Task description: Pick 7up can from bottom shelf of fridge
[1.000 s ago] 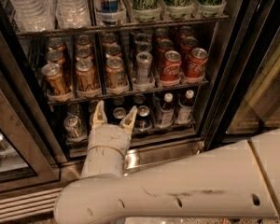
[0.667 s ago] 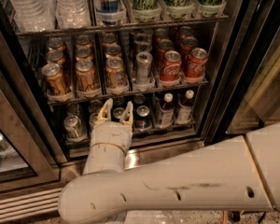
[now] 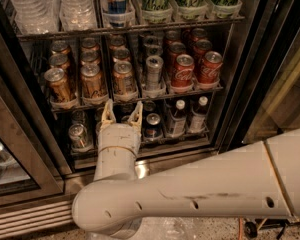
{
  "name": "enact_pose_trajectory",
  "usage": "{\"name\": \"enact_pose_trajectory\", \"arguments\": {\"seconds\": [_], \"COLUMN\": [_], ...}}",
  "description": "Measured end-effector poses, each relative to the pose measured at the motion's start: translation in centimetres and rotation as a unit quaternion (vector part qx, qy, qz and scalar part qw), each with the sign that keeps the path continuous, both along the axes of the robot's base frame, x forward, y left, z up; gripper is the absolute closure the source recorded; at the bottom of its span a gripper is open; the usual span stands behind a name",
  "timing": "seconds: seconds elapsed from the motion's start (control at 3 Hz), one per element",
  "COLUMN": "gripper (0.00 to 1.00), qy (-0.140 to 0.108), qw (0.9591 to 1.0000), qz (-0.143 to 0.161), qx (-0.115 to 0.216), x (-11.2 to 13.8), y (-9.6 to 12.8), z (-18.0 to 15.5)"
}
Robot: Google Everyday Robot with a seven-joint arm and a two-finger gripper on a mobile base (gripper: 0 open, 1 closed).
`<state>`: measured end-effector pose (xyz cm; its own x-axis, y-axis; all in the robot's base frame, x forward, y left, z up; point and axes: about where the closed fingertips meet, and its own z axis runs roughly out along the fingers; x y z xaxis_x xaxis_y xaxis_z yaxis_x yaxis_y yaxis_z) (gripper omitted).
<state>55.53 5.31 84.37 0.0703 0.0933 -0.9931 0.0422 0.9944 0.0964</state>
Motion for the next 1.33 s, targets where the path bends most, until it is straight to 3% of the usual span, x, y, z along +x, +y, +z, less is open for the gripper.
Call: {"name": "enact_pose_trajectory", "arguments": {"seconds": [0.67,1.0,1.33], "gripper": [0.26,0.31,0.28], "qy": [-0.016,-0.014,-0.004], "qw": [0.9993,0.9988,0.9983], "qz": [0.03,0.041,0.048], "qx": [-0.014,-0.023,-0.033], "x": [2.6,4.2,5.9], "y": [0.2,0.2,0.2], "z": [0.7,0.4,-0.3]}}
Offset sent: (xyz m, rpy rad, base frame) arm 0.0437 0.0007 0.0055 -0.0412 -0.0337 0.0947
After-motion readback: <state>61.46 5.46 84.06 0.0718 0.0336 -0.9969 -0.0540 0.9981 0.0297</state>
